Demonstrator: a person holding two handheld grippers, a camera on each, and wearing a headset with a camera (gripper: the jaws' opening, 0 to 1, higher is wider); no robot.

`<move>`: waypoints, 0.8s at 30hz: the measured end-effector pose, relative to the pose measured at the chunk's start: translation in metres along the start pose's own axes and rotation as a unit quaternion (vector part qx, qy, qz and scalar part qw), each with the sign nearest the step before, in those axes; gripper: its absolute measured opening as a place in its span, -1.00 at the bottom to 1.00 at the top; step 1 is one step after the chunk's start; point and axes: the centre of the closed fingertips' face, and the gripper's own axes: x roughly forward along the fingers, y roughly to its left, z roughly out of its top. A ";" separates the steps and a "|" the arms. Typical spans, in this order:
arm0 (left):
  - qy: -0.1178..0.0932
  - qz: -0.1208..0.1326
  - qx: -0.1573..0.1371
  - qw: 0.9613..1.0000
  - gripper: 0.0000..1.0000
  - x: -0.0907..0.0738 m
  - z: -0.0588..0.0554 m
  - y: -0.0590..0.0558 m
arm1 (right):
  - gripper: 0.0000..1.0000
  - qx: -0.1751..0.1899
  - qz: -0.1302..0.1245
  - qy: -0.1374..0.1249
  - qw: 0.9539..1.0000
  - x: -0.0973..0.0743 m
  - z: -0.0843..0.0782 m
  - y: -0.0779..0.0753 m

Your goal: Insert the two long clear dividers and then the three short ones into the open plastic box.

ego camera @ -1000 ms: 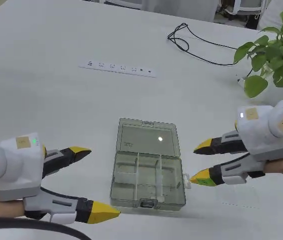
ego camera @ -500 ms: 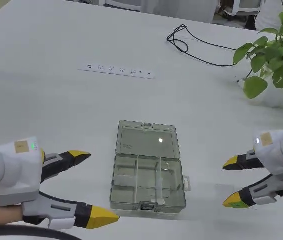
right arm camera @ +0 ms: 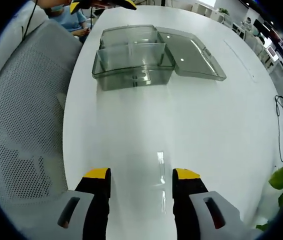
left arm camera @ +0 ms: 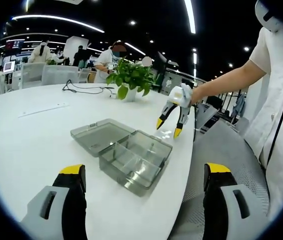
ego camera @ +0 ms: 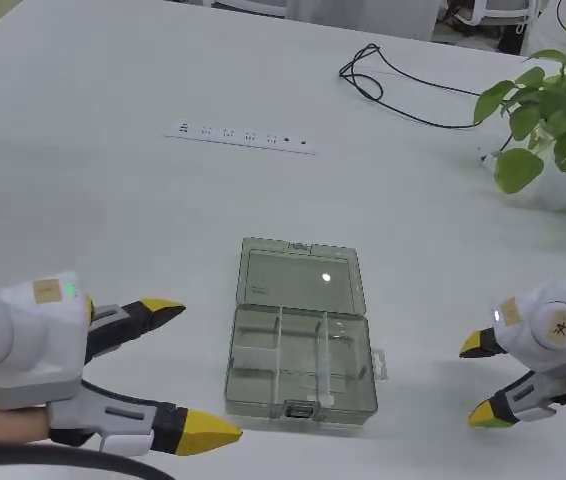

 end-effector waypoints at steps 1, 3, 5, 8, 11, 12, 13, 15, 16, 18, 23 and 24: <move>0.000 0.000 0.000 1.000 1.00 0.000 0.000 0.000 | -0.02 -0.001 0.002 0.001 1.000 0.001 0.000 0.000; -0.001 0.000 -0.001 1.000 1.00 0.000 0.000 0.000 | -0.06 -0.007 0.002 0.005 1.000 0.002 -0.001 -0.001; 0.000 0.001 -0.002 1.000 1.00 0.000 0.000 0.000 | -0.07 -0.011 0.001 0.013 1.000 0.005 -0.004 -0.002; 0.001 0.001 -0.001 1.000 1.00 0.000 -0.001 0.000 | -0.10 -0.016 0.000 0.017 1.000 0.007 -0.005 -0.004; 0.001 0.002 -0.002 1.000 1.00 -0.001 -0.001 0.001 | -0.12 -0.016 0.001 0.017 1.000 0.007 -0.005 -0.004; 0.001 0.002 -0.002 1.000 1.00 -0.001 -0.001 0.001 | -0.12 -0.016 0.001 0.016 1.000 0.007 -0.005 -0.004; 0.001 0.002 -0.004 1.000 1.00 0.000 -0.002 0.001 | -0.12 -0.015 0.001 0.016 1.000 0.007 -0.005 -0.004; 0.001 0.001 -0.003 1.000 1.00 0.000 -0.002 0.001 | -0.14 -0.014 0.000 0.015 1.000 0.006 -0.005 -0.004; 0.001 0.001 -0.003 1.000 1.00 0.000 -0.002 0.001 | -0.16 -0.013 0.000 0.016 1.000 0.006 -0.005 -0.004; 0.001 0.000 -0.003 1.000 1.00 0.001 -0.002 0.001 | -0.22 -0.016 0.000 0.018 1.000 0.006 -0.005 -0.004; 0.001 0.000 -0.002 1.000 1.00 0.001 -0.001 0.000 | -0.34 -0.019 -0.001 0.019 1.000 0.006 -0.005 -0.003; 0.000 0.000 -0.002 1.000 1.00 0.001 -0.001 0.000 | -0.34 -0.017 -0.001 0.019 1.000 0.006 -0.005 -0.002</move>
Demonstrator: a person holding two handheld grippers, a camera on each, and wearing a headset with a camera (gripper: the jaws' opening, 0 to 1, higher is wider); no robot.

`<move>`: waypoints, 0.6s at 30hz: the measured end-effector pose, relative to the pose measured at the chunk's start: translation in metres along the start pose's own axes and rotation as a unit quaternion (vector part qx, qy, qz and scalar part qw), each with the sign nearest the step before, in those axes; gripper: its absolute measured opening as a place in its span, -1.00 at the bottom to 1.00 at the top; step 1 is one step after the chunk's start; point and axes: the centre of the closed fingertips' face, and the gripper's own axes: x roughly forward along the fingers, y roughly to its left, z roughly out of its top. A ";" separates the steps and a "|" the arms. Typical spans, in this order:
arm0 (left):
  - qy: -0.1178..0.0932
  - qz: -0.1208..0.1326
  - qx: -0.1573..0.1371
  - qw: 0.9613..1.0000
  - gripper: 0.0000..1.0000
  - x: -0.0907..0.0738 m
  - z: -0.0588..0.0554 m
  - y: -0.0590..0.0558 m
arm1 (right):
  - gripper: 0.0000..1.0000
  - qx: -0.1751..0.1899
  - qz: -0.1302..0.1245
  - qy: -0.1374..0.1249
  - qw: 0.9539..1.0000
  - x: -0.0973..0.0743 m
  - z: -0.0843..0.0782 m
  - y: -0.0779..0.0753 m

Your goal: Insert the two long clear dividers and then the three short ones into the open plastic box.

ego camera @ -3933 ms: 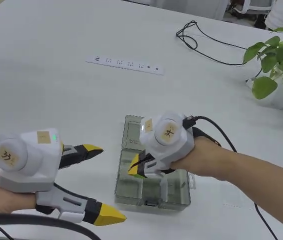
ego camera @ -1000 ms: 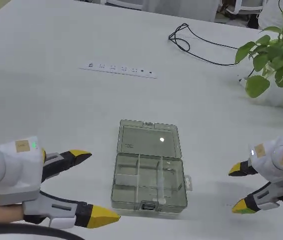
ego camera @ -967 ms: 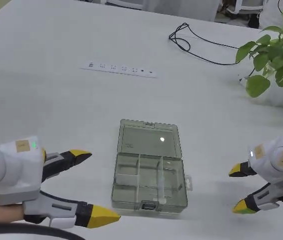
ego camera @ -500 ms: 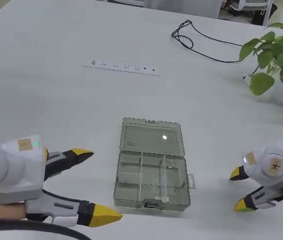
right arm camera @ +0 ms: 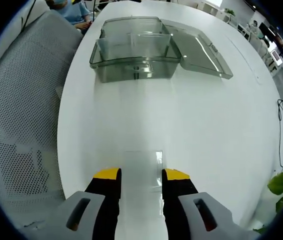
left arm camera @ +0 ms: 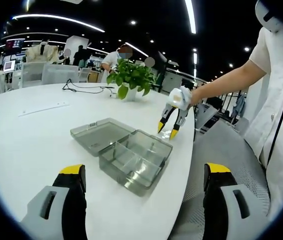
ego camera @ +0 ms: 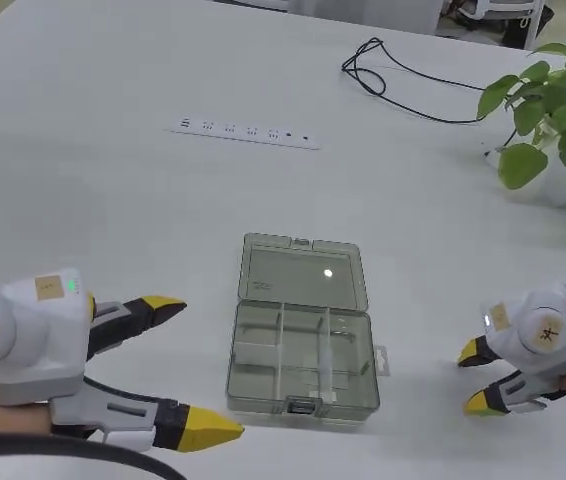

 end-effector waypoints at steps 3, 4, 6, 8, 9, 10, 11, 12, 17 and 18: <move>0.000 -0.001 0.001 1.000 1.00 0.000 0.000 0.000 | -0.34 0.000 -0.001 0.001 1.000 0.000 0.000 0.000; 0.000 -0.001 0.001 1.000 1.00 0.000 0.000 0.000 | -0.34 0.001 -0.001 0.001 1.000 0.000 0.000 0.000; 0.000 -0.001 0.002 1.000 1.00 0.000 0.001 -0.001 | -0.34 0.002 -0.003 0.001 1.000 0.000 0.000 0.000; 0.001 -0.001 0.003 1.000 1.00 -0.001 0.001 -0.001 | -0.34 0.002 -0.004 0.000 1.000 0.000 0.000 0.000; 0.000 -0.001 0.002 1.000 1.00 -0.001 0.001 -0.001 | -0.34 0.002 -0.005 0.000 1.000 -0.001 0.000 0.000; 0.000 -0.001 0.003 1.000 1.00 -0.001 0.001 -0.001 | -0.34 0.002 -0.006 -0.001 1.000 -0.001 0.000 0.000; 0.000 -0.001 0.004 1.000 1.00 -0.001 0.002 -0.001 | -0.34 0.002 -0.007 -0.003 1.000 -0.001 0.000 0.000; 0.000 -0.001 0.003 1.000 1.00 -0.001 0.002 -0.001 | -0.34 0.003 -0.009 -0.004 1.000 -0.002 0.001 0.000; 0.001 -0.001 0.005 1.000 1.00 -0.002 0.003 0.000 | -0.35 0.008 -0.021 -0.014 1.000 -0.011 0.005 -0.001; 0.001 -0.001 0.005 1.000 1.00 -0.002 0.003 0.000 | -0.35 0.008 -0.023 -0.017 1.000 -0.013 0.007 -0.001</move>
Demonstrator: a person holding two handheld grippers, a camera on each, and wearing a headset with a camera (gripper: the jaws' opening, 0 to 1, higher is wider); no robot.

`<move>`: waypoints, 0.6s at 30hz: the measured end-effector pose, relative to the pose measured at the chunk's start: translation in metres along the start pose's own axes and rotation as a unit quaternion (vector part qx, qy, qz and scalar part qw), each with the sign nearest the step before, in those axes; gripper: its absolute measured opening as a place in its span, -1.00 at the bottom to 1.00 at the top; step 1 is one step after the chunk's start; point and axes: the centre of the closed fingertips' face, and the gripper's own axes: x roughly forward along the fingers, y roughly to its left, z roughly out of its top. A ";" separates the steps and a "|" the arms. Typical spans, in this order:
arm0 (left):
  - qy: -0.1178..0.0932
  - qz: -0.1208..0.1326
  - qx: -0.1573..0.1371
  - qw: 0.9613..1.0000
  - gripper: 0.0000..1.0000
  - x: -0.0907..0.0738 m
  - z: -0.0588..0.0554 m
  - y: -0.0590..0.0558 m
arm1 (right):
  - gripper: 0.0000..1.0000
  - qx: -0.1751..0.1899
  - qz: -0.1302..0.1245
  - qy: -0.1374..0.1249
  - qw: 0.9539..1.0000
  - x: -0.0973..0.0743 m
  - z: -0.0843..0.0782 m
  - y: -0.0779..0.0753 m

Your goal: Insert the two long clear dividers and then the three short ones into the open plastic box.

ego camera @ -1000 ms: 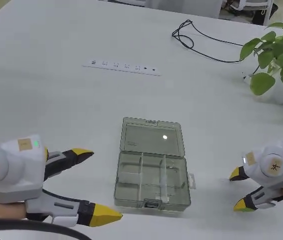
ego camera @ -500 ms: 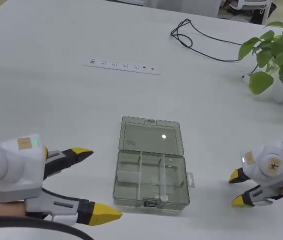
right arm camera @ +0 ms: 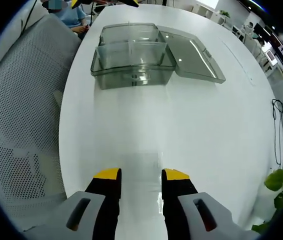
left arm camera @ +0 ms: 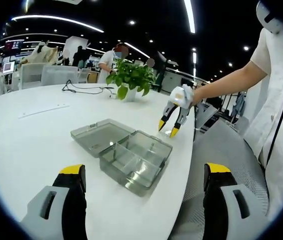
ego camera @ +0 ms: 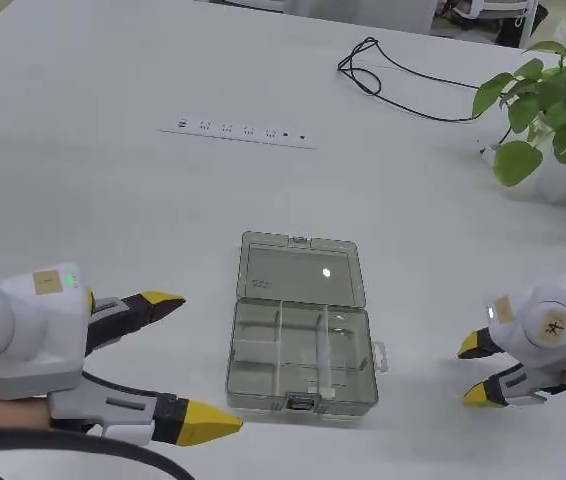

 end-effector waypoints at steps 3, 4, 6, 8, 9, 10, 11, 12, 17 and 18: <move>-0.001 0.001 -0.001 1.000 1.00 0.000 0.002 0.001 | -0.35 -0.002 -0.011 -0.012 1.000 -0.010 0.009 0.000; -0.001 0.001 -0.001 1.000 1.00 0.000 0.002 0.001 | -0.35 -0.002 -0.014 -0.015 1.000 -0.012 0.012 0.000; -0.001 0.001 0.000 1.000 1.00 0.000 0.004 0.000 | -0.35 -0.006 -0.020 -0.021 1.000 -0.017 0.017 0.000; -0.001 0.002 -0.001 1.000 1.00 0.001 0.006 0.001 | -0.35 -0.009 -0.028 -0.024 0.999 -0.023 0.023 0.000; -0.003 0.003 -0.002 1.000 0.99 0.001 0.008 0.002 | -0.35 -0.013 -0.033 -0.026 0.999 -0.027 0.028 0.000; -0.005 0.004 -0.004 1.000 0.99 0.001 0.010 0.002 | -0.35 -0.015 -0.036 -0.029 0.999 -0.030 0.031 0.000; -0.007 0.005 -0.007 1.000 0.98 0.001 0.013 0.003 | -0.35 -0.014 -0.040 -0.036 0.998 -0.035 0.037 0.000; -0.008 0.006 -0.008 1.000 0.96 0.002 0.015 0.003 | -0.35 -0.015 -0.044 -0.039 0.998 -0.038 0.041 0.000; -0.015 0.005 -0.010 1.000 0.92 0.004 0.025 0.002 | -0.35 -0.027 -0.064 -0.051 0.996 -0.056 0.061 0.000; -0.015 0.005 -0.011 1.000 0.90 0.004 0.028 0.002 | -0.35 -0.028 -0.070 -0.055 0.996 -0.061 0.067 0.000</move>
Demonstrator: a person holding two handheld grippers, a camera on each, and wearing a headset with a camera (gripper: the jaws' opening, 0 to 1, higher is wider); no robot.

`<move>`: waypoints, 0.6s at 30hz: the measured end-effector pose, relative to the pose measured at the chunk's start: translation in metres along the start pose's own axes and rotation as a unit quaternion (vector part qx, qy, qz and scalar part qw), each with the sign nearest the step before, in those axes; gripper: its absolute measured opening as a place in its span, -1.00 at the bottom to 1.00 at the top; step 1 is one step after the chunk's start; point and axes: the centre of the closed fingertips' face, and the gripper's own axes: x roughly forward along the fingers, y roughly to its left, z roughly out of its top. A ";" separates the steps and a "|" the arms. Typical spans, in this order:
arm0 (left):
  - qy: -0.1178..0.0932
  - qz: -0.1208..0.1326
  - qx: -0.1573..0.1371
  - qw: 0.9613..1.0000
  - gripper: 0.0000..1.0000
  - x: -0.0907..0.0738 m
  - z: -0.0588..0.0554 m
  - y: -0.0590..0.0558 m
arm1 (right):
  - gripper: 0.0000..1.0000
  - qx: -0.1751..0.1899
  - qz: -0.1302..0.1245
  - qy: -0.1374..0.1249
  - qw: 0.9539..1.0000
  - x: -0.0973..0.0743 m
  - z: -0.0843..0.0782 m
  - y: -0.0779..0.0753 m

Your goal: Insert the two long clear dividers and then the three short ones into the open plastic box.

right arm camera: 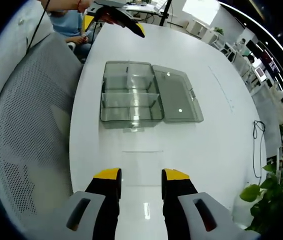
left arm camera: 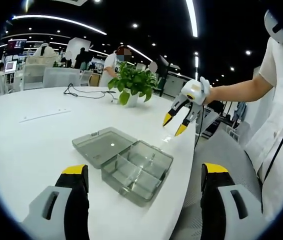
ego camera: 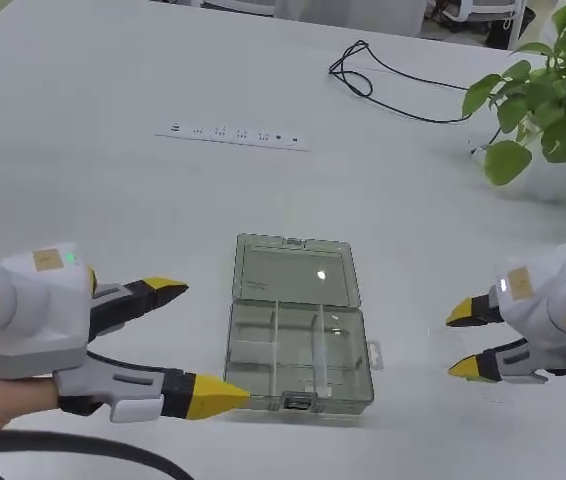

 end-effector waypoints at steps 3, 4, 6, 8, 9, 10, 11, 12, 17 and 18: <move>-0.001 0.000 -0.002 1.000 0.84 0.003 0.007 -0.001 | -0.35 -0.005 -0.011 -0.009 1.000 -0.009 0.014 -0.001; -0.006 -0.003 -0.006 1.000 0.82 0.004 0.011 -0.003 | -0.35 -0.005 -0.014 -0.014 1.000 -0.012 0.020 -0.001; -0.016 -0.008 -0.025 1.000 0.78 0.008 0.018 -0.006 | -0.35 -0.007 -0.020 -0.020 1.000 -0.018 0.030 0.000; -0.016 -0.012 -0.038 0.999 0.71 0.011 0.022 -0.009 | -0.35 -0.007 -0.023 -0.026 0.999 -0.021 0.039 0.001; -0.014 -0.013 -0.056 0.998 0.65 0.014 0.025 -0.011 | -0.35 -0.007 -0.026 -0.030 0.999 -0.024 0.045 0.002; -0.019 -0.018 -0.067 0.997 0.61 0.016 0.028 -0.014 | -0.35 -0.009 -0.028 -0.034 0.999 -0.026 0.050 0.003; -0.027 -0.026 -0.076 0.996 0.58 0.018 0.032 -0.017 | -0.35 -0.010 -0.029 -0.036 0.999 -0.027 0.054 0.003; -0.029 -0.029 -0.082 0.996 0.56 0.020 0.035 -0.019 | -0.35 -0.011 -0.031 -0.038 0.999 -0.029 0.057 0.004; -0.036 -0.050 -0.137 0.989 0.38 0.032 0.046 -0.031 | -0.35 -0.019 -0.037 -0.053 0.998 -0.037 0.080 0.009; -0.034 -0.052 -0.144 0.988 0.35 0.034 0.046 -0.033 | -0.35 -0.019 -0.039 -0.055 0.998 -0.038 0.084 0.010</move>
